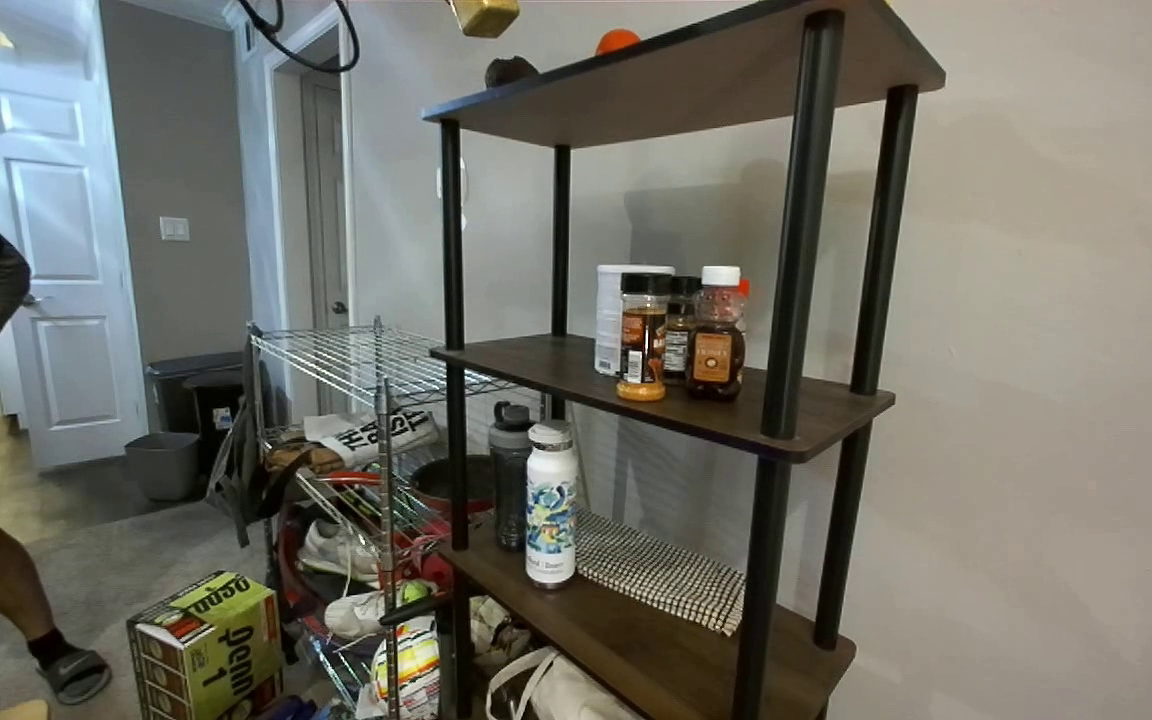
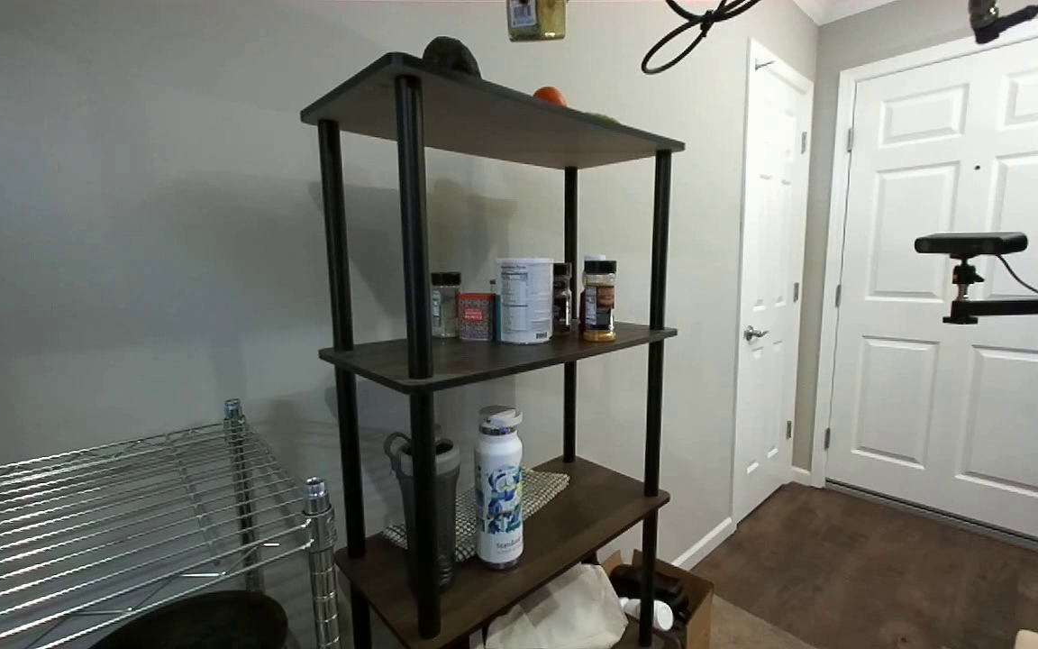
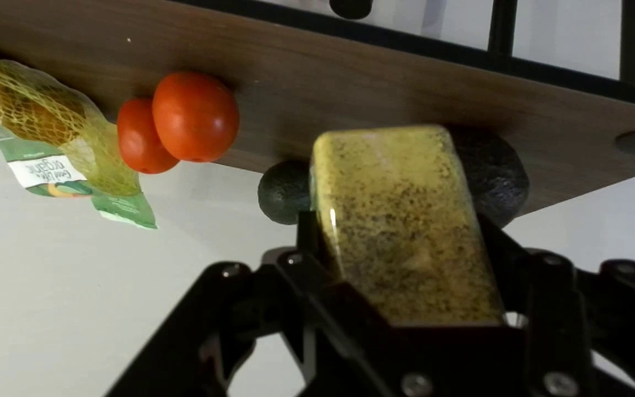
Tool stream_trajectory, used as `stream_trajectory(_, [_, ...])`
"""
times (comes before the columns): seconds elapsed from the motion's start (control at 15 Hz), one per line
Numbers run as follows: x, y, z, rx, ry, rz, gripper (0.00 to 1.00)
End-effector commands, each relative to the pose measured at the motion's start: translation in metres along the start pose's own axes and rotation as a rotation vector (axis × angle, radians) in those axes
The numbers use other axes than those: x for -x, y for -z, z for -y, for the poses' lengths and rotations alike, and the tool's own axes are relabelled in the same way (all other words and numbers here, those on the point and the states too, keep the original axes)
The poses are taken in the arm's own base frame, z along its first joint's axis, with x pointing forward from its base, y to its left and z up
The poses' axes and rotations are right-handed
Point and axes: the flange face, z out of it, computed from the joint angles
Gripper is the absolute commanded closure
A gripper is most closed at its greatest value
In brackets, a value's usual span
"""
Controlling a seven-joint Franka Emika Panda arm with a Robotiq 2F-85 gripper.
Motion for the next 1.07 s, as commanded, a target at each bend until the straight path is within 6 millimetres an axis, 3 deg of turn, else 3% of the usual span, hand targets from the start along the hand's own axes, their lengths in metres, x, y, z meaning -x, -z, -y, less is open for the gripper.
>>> stream_trajectory(0.0, [-0.011, -0.015, -0.016, 0.028, -0.043, 0.026, 0.58])
stream_trajectory(0.27, [-0.018, -0.037, -0.033, 0.027, -0.066, 0.044, 0.58])
stream_trajectory(0.33, [-0.013, -0.024, -0.016, 0.026, -0.074, 0.047, 0.58])
stream_trajectory(0.67, [-0.013, -0.023, 0.004, -0.001, -0.111, 0.062, 0.58])
stream_trajectory(1.0, [-0.012, -0.026, 0.010, -0.007, -0.130, 0.075, 0.58])
